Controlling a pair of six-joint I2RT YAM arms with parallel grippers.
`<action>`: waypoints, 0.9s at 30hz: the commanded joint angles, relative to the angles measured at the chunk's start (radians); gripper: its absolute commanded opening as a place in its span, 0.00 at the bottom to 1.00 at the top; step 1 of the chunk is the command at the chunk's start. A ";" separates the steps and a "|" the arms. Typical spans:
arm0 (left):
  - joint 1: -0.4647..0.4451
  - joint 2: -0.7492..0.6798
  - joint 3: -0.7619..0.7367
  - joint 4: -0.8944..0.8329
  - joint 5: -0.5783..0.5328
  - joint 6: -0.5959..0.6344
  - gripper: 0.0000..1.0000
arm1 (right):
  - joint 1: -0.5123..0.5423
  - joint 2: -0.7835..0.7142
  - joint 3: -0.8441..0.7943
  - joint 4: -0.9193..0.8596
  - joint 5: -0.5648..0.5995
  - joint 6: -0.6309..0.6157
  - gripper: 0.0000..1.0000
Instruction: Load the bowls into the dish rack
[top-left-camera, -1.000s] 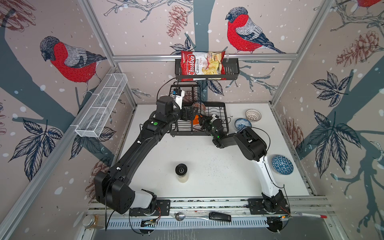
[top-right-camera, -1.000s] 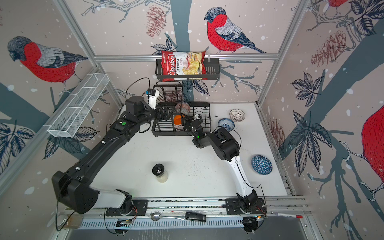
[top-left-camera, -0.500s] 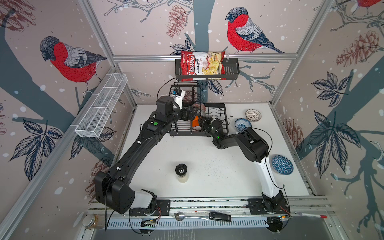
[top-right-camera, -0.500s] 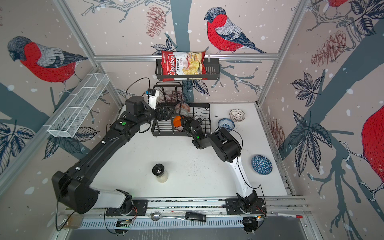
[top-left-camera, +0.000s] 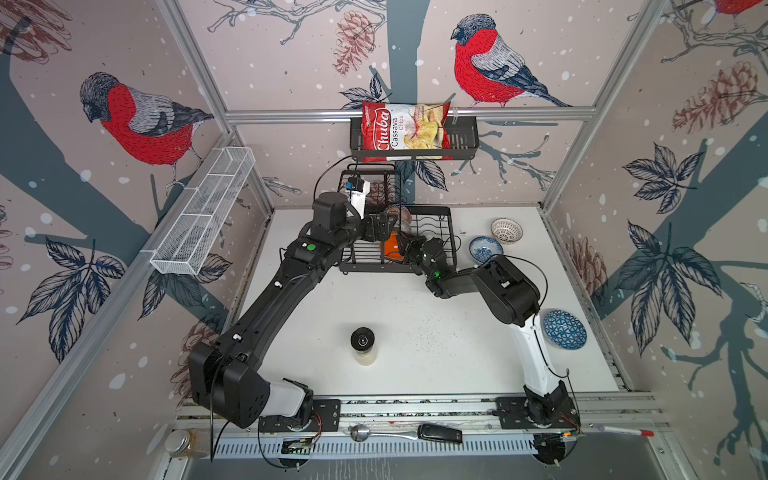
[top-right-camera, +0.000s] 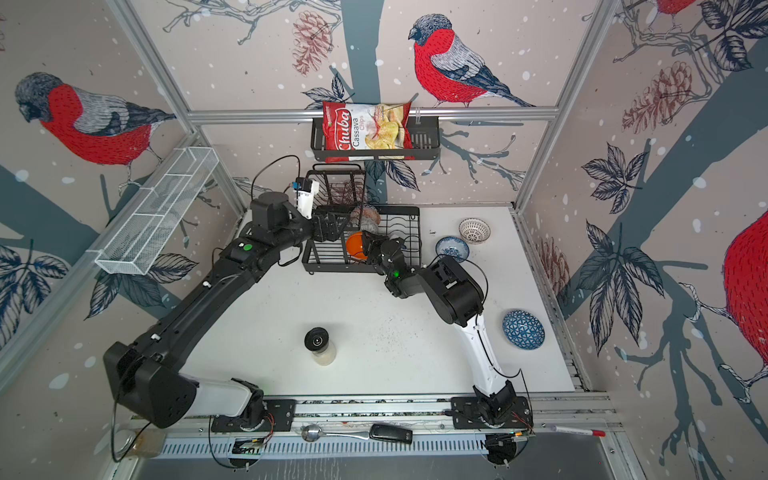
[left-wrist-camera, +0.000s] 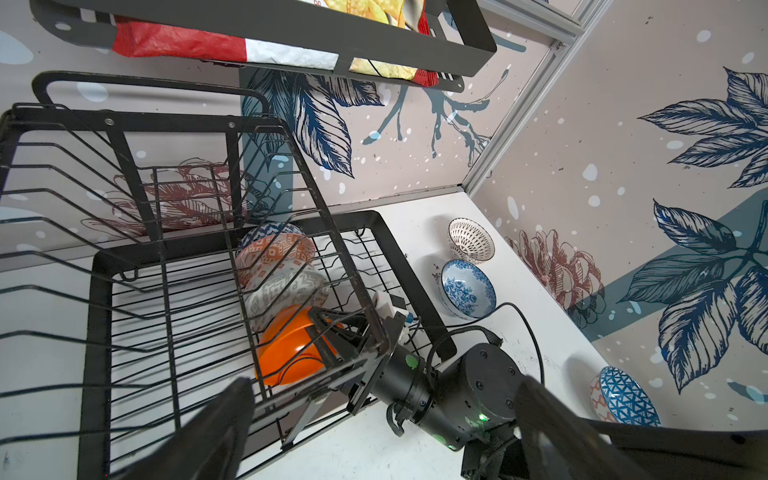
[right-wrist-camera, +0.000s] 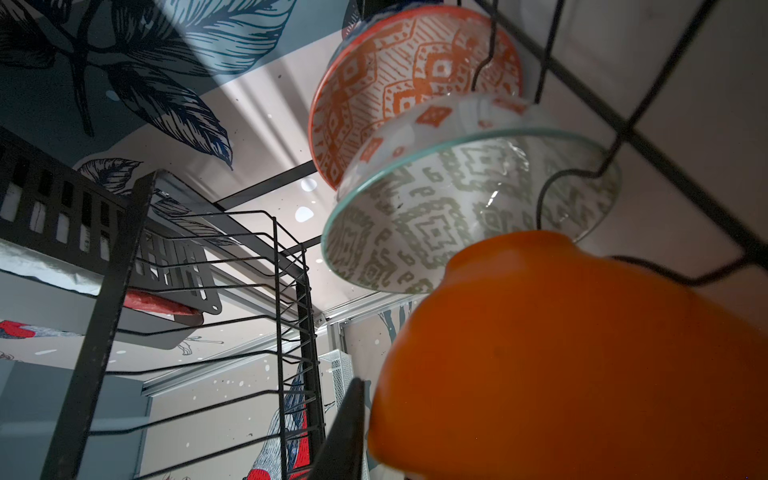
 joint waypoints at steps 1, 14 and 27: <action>0.000 -0.005 0.003 0.020 0.002 0.003 0.98 | 0.008 -0.003 -0.011 -0.102 -0.022 -0.011 0.19; 0.000 -0.005 0.001 0.021 -0.001 0.003 0.97 | -0.004 -0.017 -0.003 -0.138 -0.024 -0.013 0.18; 0.000 -0.002 0.002 0.019 -0.003 0.006 0.98 | -0.011 -0.027 0.021 -0.210 -0.030 -0.017 0.09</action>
